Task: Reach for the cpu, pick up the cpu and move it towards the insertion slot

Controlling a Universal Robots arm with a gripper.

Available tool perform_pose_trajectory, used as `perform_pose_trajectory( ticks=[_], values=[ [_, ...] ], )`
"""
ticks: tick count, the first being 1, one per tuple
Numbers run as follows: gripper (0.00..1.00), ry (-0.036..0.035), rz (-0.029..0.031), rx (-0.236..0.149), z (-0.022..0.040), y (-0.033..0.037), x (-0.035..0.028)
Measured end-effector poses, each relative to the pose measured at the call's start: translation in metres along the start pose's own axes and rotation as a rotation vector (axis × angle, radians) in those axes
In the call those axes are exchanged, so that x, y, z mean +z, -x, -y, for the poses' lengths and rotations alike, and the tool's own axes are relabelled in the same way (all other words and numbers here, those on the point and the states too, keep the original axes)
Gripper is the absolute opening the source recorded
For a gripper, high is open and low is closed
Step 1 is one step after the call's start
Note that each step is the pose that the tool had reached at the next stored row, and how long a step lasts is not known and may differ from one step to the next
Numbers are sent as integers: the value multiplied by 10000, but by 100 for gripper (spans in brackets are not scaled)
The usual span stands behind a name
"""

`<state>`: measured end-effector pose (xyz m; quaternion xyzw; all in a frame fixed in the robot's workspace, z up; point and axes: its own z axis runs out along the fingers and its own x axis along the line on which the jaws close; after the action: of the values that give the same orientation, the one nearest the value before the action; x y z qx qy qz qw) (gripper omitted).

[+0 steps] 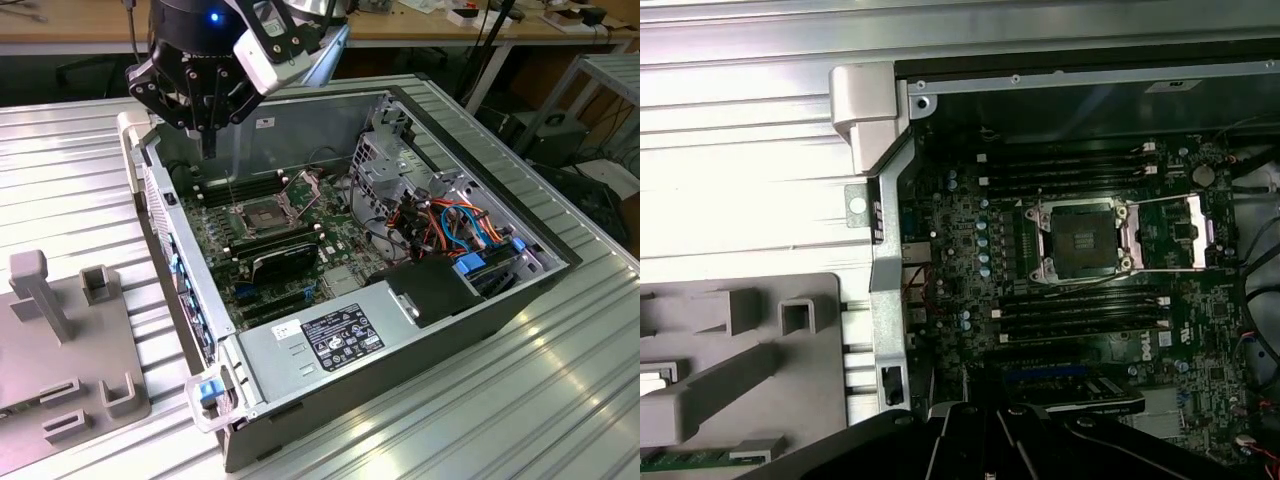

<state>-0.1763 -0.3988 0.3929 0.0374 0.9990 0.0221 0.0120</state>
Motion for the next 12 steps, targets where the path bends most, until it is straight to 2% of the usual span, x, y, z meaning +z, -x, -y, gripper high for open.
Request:
perform_pose_trajectory(
  ticks=[12],
  values=[
    [11,0,0,0,5,-68,-2]
  ],
)
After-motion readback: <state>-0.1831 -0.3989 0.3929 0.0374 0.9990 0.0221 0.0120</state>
